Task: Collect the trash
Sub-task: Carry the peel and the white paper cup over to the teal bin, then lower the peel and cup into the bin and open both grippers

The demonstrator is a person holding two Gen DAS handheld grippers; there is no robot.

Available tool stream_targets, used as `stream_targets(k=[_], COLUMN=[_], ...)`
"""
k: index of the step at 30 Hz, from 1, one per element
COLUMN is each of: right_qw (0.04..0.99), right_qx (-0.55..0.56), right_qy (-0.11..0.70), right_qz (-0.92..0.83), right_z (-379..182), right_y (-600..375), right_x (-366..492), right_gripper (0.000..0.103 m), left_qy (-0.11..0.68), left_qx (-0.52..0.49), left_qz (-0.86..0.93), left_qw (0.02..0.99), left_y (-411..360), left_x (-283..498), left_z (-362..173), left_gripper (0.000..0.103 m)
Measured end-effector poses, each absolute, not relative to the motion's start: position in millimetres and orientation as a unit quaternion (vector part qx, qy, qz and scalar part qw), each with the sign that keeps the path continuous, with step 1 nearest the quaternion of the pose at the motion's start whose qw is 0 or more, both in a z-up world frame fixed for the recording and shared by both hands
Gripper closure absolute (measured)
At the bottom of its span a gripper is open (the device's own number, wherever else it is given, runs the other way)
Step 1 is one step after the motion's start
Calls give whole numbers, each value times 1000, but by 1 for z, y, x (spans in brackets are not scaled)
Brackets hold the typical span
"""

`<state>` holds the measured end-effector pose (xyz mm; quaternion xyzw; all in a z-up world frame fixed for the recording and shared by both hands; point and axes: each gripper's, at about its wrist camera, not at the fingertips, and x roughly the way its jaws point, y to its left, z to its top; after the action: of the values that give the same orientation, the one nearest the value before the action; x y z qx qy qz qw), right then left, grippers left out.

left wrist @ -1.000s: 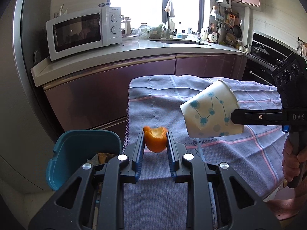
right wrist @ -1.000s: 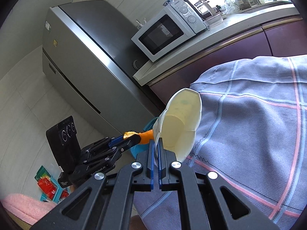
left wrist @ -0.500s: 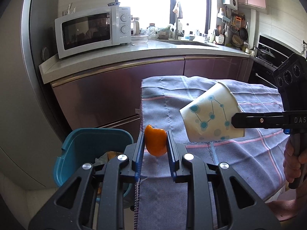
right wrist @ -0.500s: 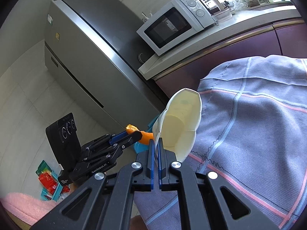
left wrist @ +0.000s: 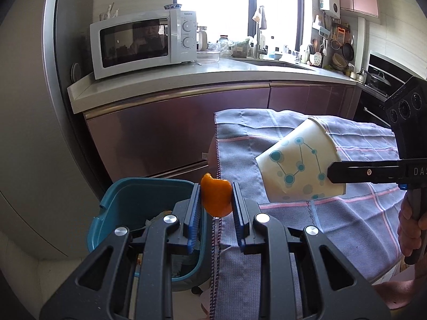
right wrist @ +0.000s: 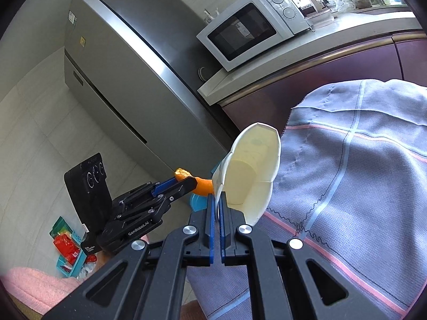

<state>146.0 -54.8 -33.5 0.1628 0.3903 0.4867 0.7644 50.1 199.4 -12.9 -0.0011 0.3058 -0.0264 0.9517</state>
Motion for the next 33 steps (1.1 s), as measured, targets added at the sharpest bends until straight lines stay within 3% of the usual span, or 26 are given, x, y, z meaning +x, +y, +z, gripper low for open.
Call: stream_targets(k=[33], right_qw=[746], right_qx=[117], right_qy=[410], right_qz=[511], right_z=[-30], right_y=[6], right_x=[153], right_gripper=[101], left_qy=[312], left_qx=[-11], left_qz=[32], left_qw=[950], left_y=[247], left_x=[62], left_z=[-21], left_gripper=[80])
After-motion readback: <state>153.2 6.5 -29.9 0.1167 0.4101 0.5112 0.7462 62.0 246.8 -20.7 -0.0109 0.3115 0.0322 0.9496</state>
